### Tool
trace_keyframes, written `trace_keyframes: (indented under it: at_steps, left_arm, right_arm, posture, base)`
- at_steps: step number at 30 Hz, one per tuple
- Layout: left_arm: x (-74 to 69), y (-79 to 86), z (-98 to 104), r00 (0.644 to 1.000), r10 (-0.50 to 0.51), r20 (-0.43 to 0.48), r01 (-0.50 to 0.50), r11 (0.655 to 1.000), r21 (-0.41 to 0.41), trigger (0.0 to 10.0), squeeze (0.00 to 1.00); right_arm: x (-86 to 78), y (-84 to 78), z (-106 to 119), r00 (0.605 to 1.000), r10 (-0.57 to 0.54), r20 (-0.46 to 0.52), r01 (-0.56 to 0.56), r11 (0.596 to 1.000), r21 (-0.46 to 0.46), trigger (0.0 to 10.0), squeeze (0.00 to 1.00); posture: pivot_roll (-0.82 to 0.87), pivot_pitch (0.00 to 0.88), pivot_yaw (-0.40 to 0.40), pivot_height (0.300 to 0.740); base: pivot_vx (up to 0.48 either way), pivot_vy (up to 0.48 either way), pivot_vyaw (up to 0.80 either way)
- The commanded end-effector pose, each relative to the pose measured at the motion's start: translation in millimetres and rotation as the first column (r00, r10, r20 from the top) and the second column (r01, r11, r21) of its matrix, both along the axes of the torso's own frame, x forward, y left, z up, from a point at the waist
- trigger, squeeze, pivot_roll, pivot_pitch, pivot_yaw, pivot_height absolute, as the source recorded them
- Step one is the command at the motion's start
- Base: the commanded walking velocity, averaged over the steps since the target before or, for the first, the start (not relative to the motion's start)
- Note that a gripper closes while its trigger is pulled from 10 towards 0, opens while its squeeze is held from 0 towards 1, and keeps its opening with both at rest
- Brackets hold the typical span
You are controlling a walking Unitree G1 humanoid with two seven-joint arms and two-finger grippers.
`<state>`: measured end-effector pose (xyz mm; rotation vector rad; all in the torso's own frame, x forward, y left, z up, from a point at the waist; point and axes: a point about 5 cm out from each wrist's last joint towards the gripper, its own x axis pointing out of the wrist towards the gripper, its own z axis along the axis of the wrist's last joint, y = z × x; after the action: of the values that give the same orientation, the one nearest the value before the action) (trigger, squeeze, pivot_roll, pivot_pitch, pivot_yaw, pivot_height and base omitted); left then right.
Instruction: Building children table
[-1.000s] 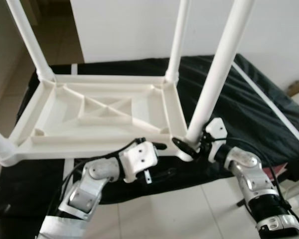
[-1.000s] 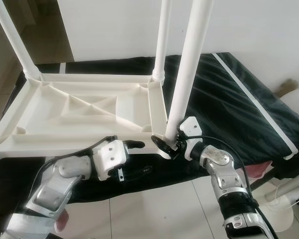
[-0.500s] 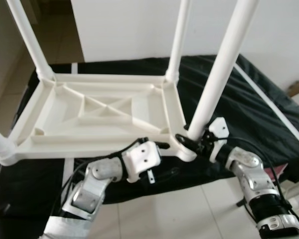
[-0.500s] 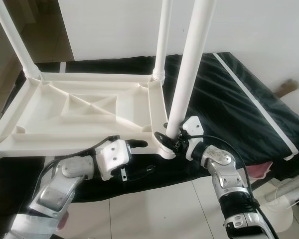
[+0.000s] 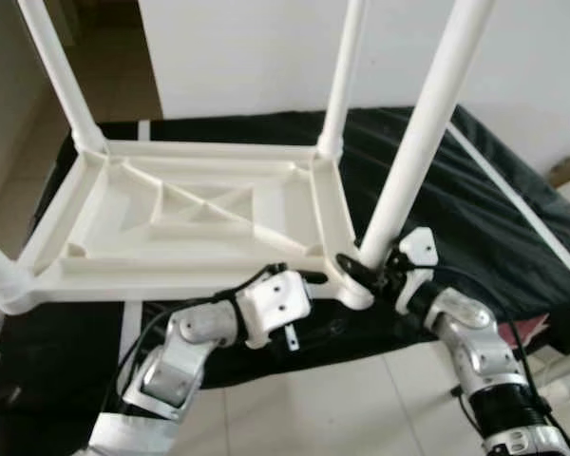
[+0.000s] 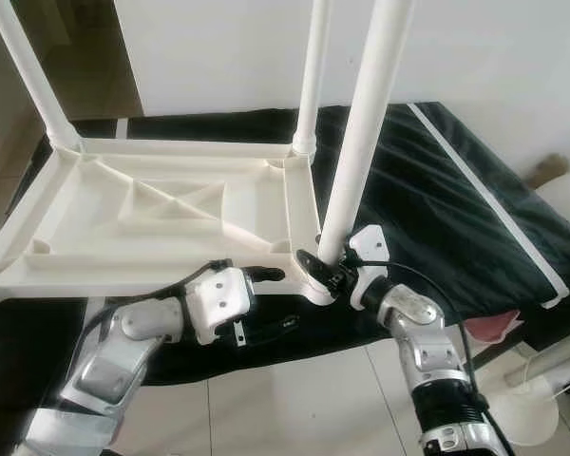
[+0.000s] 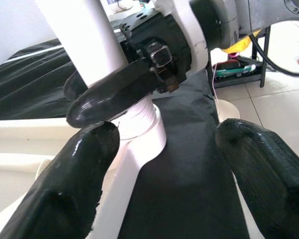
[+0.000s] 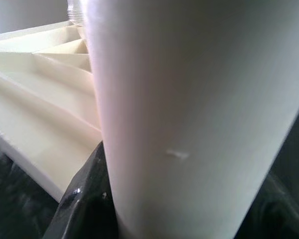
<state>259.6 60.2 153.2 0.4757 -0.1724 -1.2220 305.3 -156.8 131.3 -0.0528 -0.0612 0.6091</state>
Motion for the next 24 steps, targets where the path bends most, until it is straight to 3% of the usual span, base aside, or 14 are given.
trace_keyframes:
  at_steps: [1, 4, 6, 10, 11, 13, 14, 15, 16, 17, 19, 21, 24]
  left_arm:
    - [6.2, 0.8, 2, 0.994, 0.105, 0.035, -0.103, 0.994, -0.042, 10.0, 0.00]
    - [6.5, 0.4, 2, 0.994, 0.104, 0.034, -0.102, 0.994, -0.042, 10.0, 0.00]
    - [7.4, 0.6, 1, 0.994, 0.103, 0.035, -0.102, 0.994, -0.037, 10.0, 0.00]
    - [9.5, 2.6, 1, 0.994, 0.104, 0.042, -0.103, 0.994, -0.028, 10.0, 0.00]
    - [9.5, 2.6, 1, 0.994, 0.104, 0.042, -0.103, 0.994, -0.028, 10.0, 0.00]
    - [10.5, 3.4, 2, 0.994, 0.105, 0.044, -0.104, 0.994, -0.027, 10.0, 0.00]
    - [11.6, 3.6, 3, 0.993, 0.106, 0.047, -0.104, 0.994, -0.028, 10.0, 0.00]
    - [11.6, 3.6, 3, 0.993, 0.106, 0.047, -0.104, 0.994, -0.028, 10.0, 0.00]
    - [12.5, 3.5, 4, 0.993, 0.105, 0.049, -0.104, 0.994, -0.029, 10.0, 0.00]
    - [12.5, 3.5, 4, 0.993, 0.105, 0.049, -0.104, 0.994, -0.029, 10.0, 0.00]
    - [13.2, 2.8, 5, 0.994, 0.101, 0.051, -0.100, 0.994, -0.033, 10.0, 0.00]
    - [12.9, 1.6, 5, 0.995, 0.092, 0.047, -0.090, 0.995, -0.035, 10.0, 0.00]
    - [12.6, 0.1, 5, 0.995, 0.084, 0.047, -0.082, 0.996, -0.037, 10.0, 0.00]
  right_arm:
    - [-0.2, -1.3, -7, 0.994, -0.104, -0.041, 0.104, 0.995, -0.011, 10.0, 0.00]
    - [-0.5, -0.3, -7, 0.988, -0.148, -0.049, 0.147, 0.989, -0.006, 10.0, 0.00]
    - [-3.5, 2.9, -11, 0.966, -0.247, -0.070, 0.249, 0.968, 0.023, 10.0, 0.00]
    - [-11.8, 4.5, -21, 0.883, -0.446, -0.145, 0.458, 0.887, 0.058, 10.0, 0.00]
    - [-11.8, 4.5, -21, 0.883, -0.446, -0.145, 0.458, 0.887, 0.058, 10.0, 0.00]
    - [-15.4, 2.9, -23, 0.831, -0.530, -0.169, 0.546, 0.836, 0.059, 10.0, 0.00]
    - [-18.9, 1.6, -23, 0.782, -0.599, -0.172, 0.614, 0.787, 0.054, 10.0, 0.00]
    - [-18.9, 1.6, -23, 0.782, -0.599, -0.172, 0.614, 0.787, 0.054, 10.0, 0.00]
    - [-21.9, 1.1, -23, 0.740, -0.651, -0.172, 0.666, 0.744, 0.049, 10.0, 0.00]
    - [-21.9, 1.1, -23, 0.740, -0.651, -0.172, 0.666, 0.744, 0.049, 10.0, 0.00]
    - [-27.6, 4.3, -25, 0.683, -0.706, -0.189, 0.723, 0.689, 0.042, 10.0, 0.00]
    - [-31.2, 10.8, -27, 0.668, -0.711, -0.219, 0.734, 0.679, 0.036, 10.0, 0.00]
    - [-33.3, 7.6, -28, 0.644, -0.731, -0.225, 0.754, 0.656, 0.027, 10.0, 0.00]
  posture:
    - [0.02, 0.008, -0.085, 0.740]
    - [0.01, 0.003, -0.087, 0.740]
    - [0.02, 0.000, -0.090, 0.740]
    - [0.02, 0.000, -0.087, 0.740]
    - [0.02, 0.000, -0.087, 0.740]
    - [0.01, 0.000, -0.084, 0.740]
    - [0.01, 0.000, -0.082, 0.740]
    - [0.01, 0.000, -0.082, 0.740]
    - [0.01, 0.000, -0.078, 0.740]
    - [0.01, 0.000, -0.078, 0.740]
    - [0.01, 0.000, -0.074, 0.740]
    - [0.00, 0.000, -0.069, 0.740]
    - [0.00, 0.000, -0.064, 0.740]
  base:
    - [0.000, 0.000, 0.00]
    - [0.000, 0.000, 0.00]
    - [0.000, 0.000, 0.00]
    - [0.000, 0.000, 0.00]
    - [0.000, 0.000, 0.00]
    - [0.000, 0.000, 0.00]
    - [0.000, 0.000, 0.00]
    - [0.000, 0.000, 0.00]
    - [0.000, 0.000, 0.00]
    - [0.000, 0.000, 0.00]
    - [0.000, 0.000, 0.00]
    - [0.000, 0.000, 0.00]
    - [0.000, 0.000, 0.00]
